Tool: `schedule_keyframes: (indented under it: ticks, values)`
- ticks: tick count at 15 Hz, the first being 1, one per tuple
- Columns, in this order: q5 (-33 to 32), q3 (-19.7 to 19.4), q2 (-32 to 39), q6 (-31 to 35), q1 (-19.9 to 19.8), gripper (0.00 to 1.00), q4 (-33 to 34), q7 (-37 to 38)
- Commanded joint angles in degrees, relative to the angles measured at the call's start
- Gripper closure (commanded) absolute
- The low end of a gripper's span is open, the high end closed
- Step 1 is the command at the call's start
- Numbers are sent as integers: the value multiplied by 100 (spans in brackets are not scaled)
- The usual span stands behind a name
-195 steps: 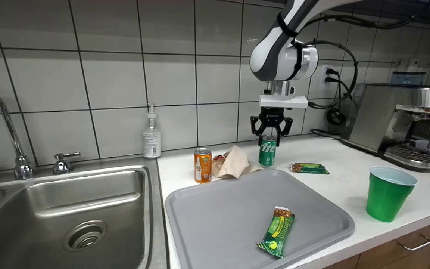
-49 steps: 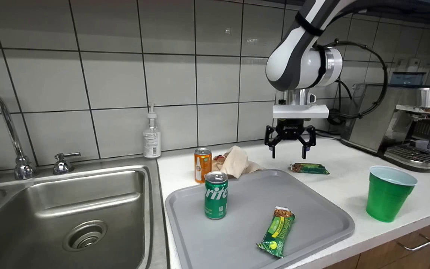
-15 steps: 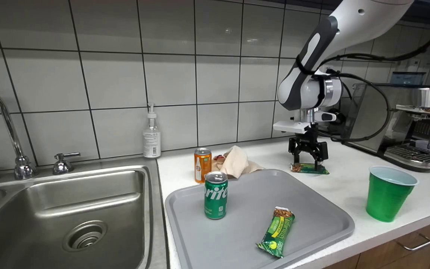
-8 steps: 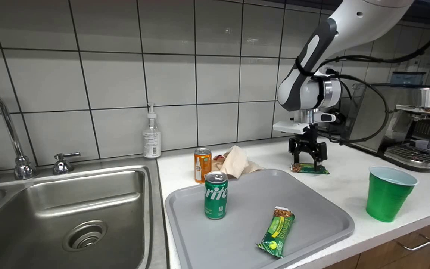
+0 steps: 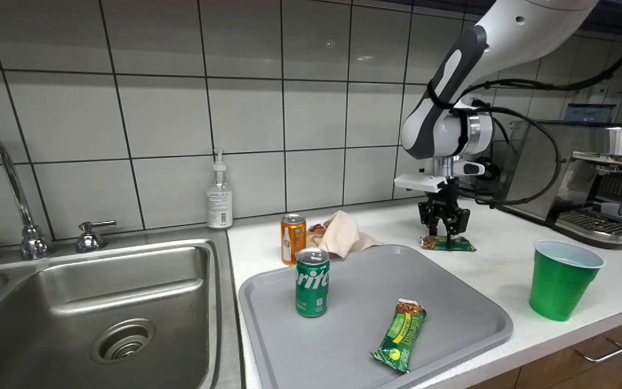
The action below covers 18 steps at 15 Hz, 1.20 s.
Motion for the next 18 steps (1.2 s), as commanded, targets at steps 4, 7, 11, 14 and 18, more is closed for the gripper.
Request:
schedule_keyframes:
  ticks: [4,7,11,14,18]
  values:
    - [64,95,72,-164,-120,85,235,56]
    - [61,94,63,-154,-119,86,233,55]
    - [67,106,-20,-143,-135,86,168,-4]
    - [49,122,-137,-93,-126,86,53,-84]
    - [18,159,-274,-46,-97,86,-90,-210]
